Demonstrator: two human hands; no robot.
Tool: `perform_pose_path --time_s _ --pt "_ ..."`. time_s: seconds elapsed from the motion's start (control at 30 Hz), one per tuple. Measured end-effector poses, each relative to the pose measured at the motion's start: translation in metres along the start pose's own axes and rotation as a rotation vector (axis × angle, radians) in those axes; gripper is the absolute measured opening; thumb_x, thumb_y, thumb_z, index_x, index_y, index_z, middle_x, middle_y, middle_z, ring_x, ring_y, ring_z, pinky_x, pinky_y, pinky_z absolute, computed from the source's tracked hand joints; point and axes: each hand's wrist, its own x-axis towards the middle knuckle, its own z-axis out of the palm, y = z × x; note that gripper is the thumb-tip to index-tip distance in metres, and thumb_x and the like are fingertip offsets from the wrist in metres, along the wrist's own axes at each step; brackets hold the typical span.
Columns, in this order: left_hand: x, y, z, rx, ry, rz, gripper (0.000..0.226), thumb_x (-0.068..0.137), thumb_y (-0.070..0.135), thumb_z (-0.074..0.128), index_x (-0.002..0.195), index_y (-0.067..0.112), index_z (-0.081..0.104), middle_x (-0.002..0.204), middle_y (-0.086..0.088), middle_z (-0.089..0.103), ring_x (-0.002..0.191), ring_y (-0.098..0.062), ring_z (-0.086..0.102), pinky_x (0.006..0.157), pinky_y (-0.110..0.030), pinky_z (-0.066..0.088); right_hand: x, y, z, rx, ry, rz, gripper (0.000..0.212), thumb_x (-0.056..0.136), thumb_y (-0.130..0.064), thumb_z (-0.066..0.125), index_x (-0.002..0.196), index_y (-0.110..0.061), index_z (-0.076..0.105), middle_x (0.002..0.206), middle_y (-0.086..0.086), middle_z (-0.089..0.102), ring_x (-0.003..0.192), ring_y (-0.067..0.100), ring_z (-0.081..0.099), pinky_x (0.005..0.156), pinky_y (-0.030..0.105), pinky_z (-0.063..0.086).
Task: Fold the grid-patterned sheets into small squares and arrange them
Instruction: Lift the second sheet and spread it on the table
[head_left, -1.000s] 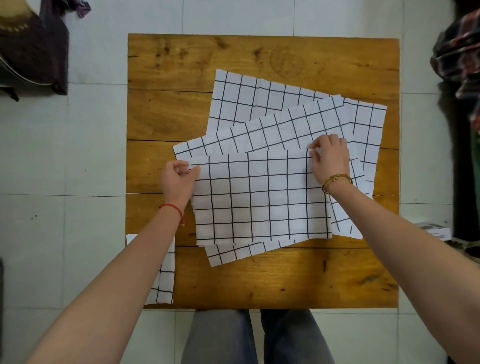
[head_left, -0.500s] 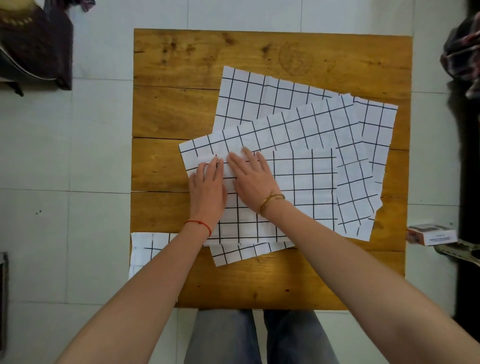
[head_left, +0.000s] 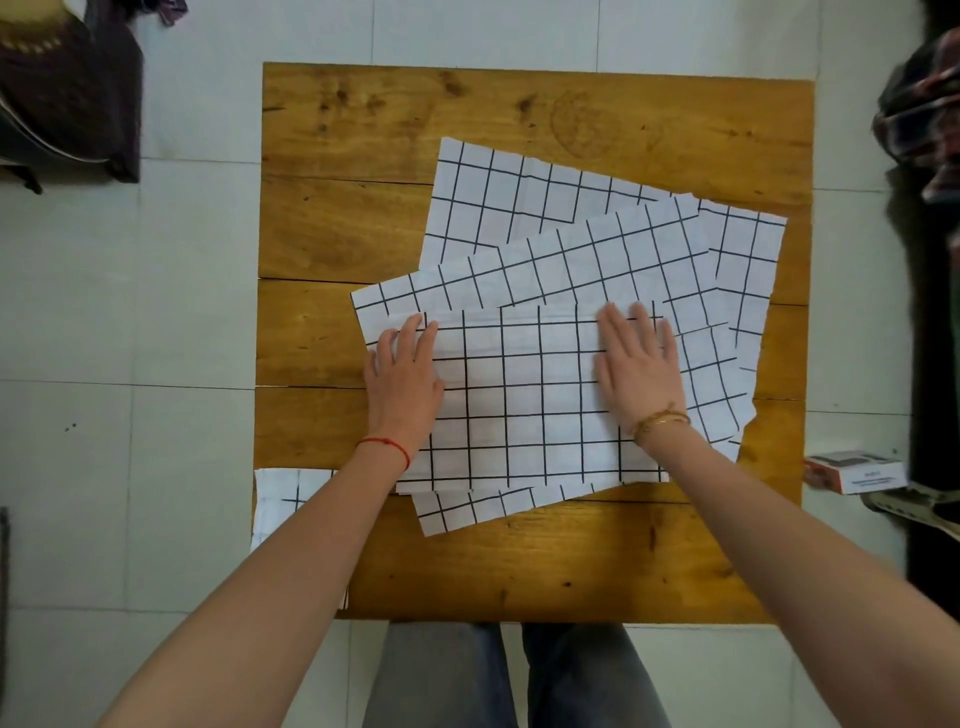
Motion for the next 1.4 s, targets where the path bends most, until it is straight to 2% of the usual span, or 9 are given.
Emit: perform_pose_path --time_s 0.1,0.3,0.47,0.6,0.83,0.9,1.0,1.17,1.4 --pt "0.001 0.002 -0.001 -0.01 0.003 -0.004 0.07 0.088 0.024 0.065 0.147 0.022 0.028 0.154 -0.001 0.024 0.14 -0.028 0.02 0.111 -0.047 0.031 -0.004 0.037 -0.002 0.057 0.015 0.102 0.059 0.095 -0.037 0.016 0.15 -0.016 0.02 0.156 0.0 0.023 0.145 0.027 0.011 0.118 0.05 0.006" --pt "0.0 0.004 -0.001 -0.096 0.058 -0.025 0.067 0.084 0.02 0.068 0.142 0.02 0.034 0.15 -0.003 0.031 0.138 -0.026 0.025 0.11 -0.044 0.031 0.002 0.049 -0.01 0.122 0.092 0.043 0.053 0.094 -0.034 0.029 0.142 -0.013 0.036 0.148 0.005 0.037 0.143 0.028 0.02 0.117 0.049 0.013" --pt "-0.02 0.004 -0.002 -0.338 0.259 -0.316 0.045 0.084 0.02 0.067 0.125 0.014 0.05 0.123 -0.008 0.05 0.111 -0.024 0.045 0.09 -0.036 0.043 0.0 0.014 -0.018 0.151 0.144 -0.105 0.057 0.087 -0.034 0.058 0.137 -0.011 0.043 0.133 0.01 0.049 0.127 0.032 0.041 0.106 0.047 0.033" --pt "-0.029 -0.004 0.005 -0.522 0.209 -0.556 0.04 0.084 0.029 0.068 0.115 0.009 0.053 0.113 -0.01 0.056 0.107 -0.026 0.05 0.084 -0.036 0.047 -0.006 -0.02 -0.016 0.086 0.082 -0.263 0.073 0.077 -0.041 0.069 0.137 -0.011 0.042 0.123 0.008 0.053 0.113 0.029 0.048 0.097 0.043 0.041" --pt "-0.023 -0.013 0.008 -0.7 0.123 -0.653 0.033 0.083 0.032 0.069 0.104 0.009 0.06 0.108 -0.011 0.062 0.103 -0.026 0.057 0.085 -0.041 0.052 -0.012 -0.045 -0.008 0.022 -0.003 -0.269 0.09 0.075 -0.051 0.069 0.145 -0.012 0.028 0.128 0.008 0.045 0.116 0.028 0.043 0.098 0.04 0.038" --pt "-0.021 -0.012 0.007 -0.72 0.089 -0.66 0.029 0.082 0.034 0.07 0.098 0.012 0.061 0.105 -0.01 0.063 0.102 -0.026 0.058 0.087 -0.042 0.052 -0.013 -0.047 -0.006 0.023 -0.014 -0.258 0.091 0.075 -0.051 0.069 0.145 -0.013 0.026 0.13 0.008 0.043 0.117 0.027 0.042 0.099 0.04 0.038" --pt "-0.022 -0.008 0.002 -0.827 0.071 -0.658 0.021 0.083 0.03 0.07 0.077 0.02 0.053 0.082 -0.001 0.058 0.087 -0.022 0.057 0.08 -0.036 0.052 -0.013 -0.048 -0.006 0.02 -0.018 -0.25 0.092 0.075 -0.052 0.068 0.146 -0.013 0.024 0.133 0.008 0.041 0.119 0.028 0.04 0.1 0.04 0.038" --pt "-0.029 -0.01 -0.001 -0.689 0.137 -0.502 0.027 0.082 0.028 0.071 0.101 0.014 0.058 0.1 -0.002 0.056 0.094 -0.02 0.053 0.077 -0.03 0.047 -0.013 -0.049 -0.006 0.016 -0.019 -0.237 0.093 0.075 -0.052 0.067 0.147 -0.013 0.023 0.135 0.008 0.039 0.121 0.028 0.039 0.101 0.04 0.037" --pt "-0.043 -0.013 -0.009 -0.685 0.207 -0.31 0.019 0.087 0.029 0.067 0.095 0.015 0.057 0.087 -0.002 0.055 0.08 -0.013 0.051 0.065 -0.017 0.04 -0.016 -0.054 -0.004 0.015 -0.004 -0.213 0.094 0.072 -0.052 0.07 0.146 -0.014 0.025 0.131 0.009 0.042 0.118 0.028 0.041 0.098 0.04 0.038"
